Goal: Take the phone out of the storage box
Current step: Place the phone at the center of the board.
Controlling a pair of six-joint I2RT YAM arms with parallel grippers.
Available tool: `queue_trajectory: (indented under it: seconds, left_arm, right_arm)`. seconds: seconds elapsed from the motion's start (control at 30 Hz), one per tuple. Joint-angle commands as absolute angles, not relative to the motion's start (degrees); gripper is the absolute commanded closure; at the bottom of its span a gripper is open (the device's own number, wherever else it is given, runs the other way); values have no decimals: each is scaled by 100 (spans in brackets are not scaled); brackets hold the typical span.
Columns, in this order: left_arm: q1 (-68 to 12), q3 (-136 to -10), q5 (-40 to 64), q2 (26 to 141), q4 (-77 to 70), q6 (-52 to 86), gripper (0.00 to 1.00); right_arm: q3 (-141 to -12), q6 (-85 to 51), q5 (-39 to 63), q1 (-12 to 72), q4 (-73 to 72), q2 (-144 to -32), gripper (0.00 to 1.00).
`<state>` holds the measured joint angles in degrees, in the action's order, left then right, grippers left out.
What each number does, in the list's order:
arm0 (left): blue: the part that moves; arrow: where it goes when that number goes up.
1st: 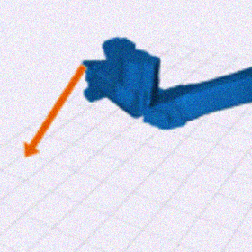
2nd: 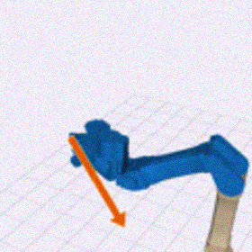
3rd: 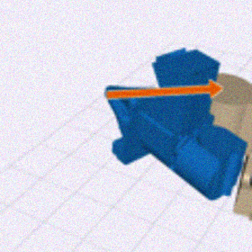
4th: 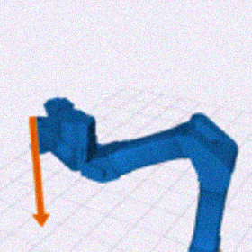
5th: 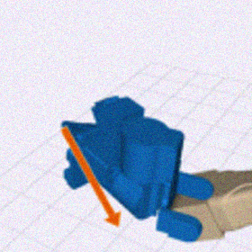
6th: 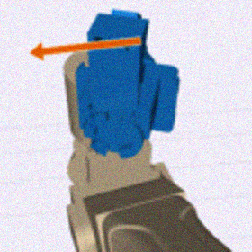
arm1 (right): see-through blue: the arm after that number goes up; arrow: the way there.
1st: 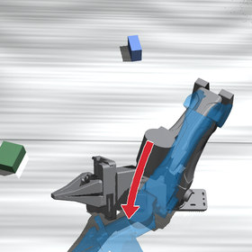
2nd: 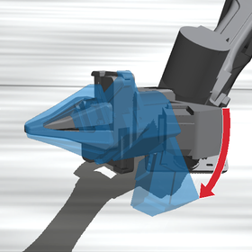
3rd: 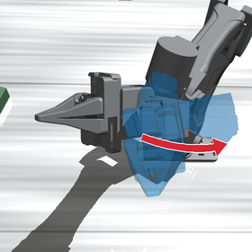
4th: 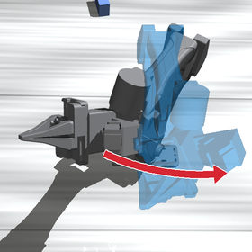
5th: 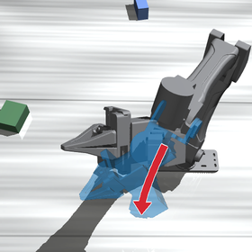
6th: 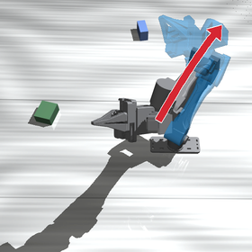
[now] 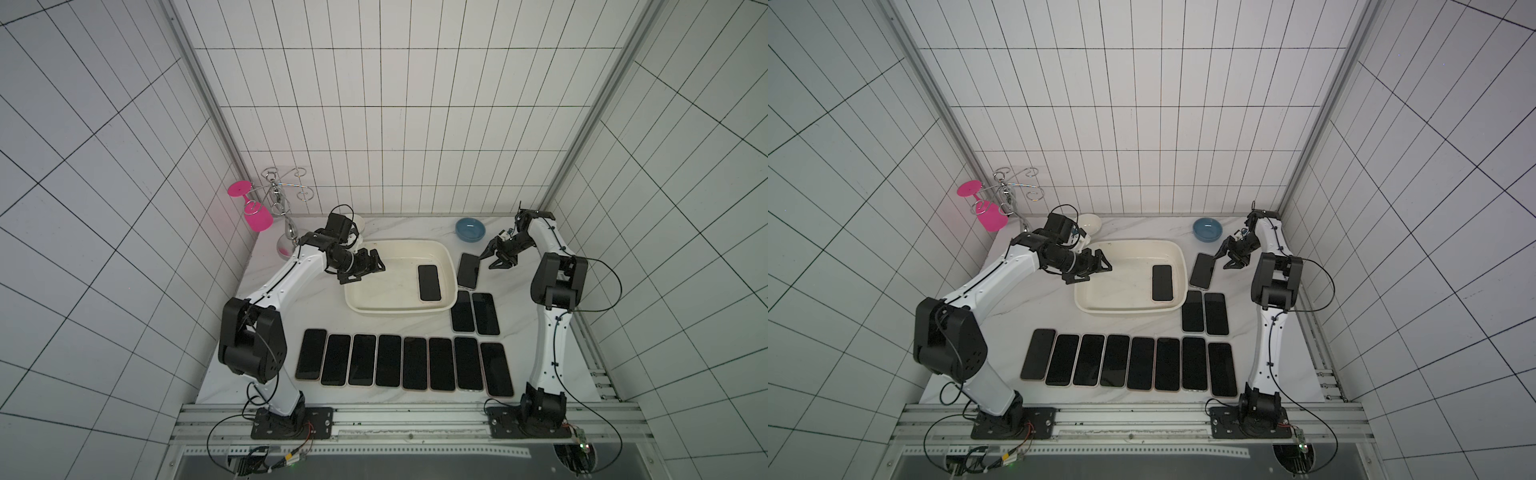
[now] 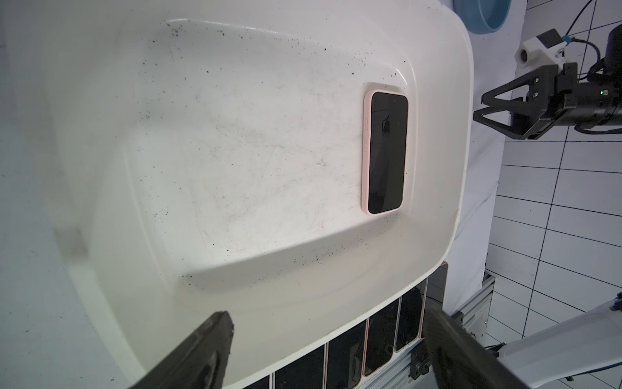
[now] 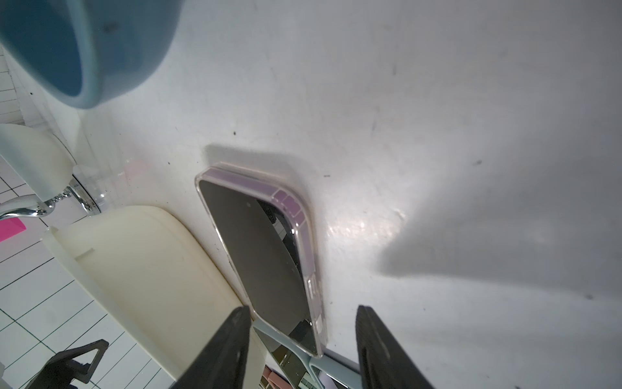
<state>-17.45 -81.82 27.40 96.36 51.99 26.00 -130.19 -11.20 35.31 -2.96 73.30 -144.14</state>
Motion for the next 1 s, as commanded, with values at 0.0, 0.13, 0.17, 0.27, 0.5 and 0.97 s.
queue_trajectory:
  seconds: [0.0,0.13,0.17,0.27,0.5,0.97]
  left_arm:
    - [-1697,-8099,2633,9449,5040,2613,7]
    - [-1659,-8053,2597,9439,5023,2641,7]
    - [-1647,-8031,2603,9441,5013,2642,7]
    - [-1644,-7983,2619,9457,4988,2659,7]
    - [-1639,-7850,2615,9415,4943,2652,7]
    - [-1626,-7743,2672,9396,4886,2666,7]
  right_arm:
    - [-13399,-1195,3293,-172,7376,-14695,47]
    - [-13926,-1121,3152,-58,7591,-15011,47]
    - [-14032,-1110,3092,-14,7621,-15067,47]
    - [-14359,-1039,3103,120,7752,-15268,47]
    - [-14432,-936,3108,358,7686,-15302,47]
    - [-14423,-973,3284,598,7589,-15214,46]
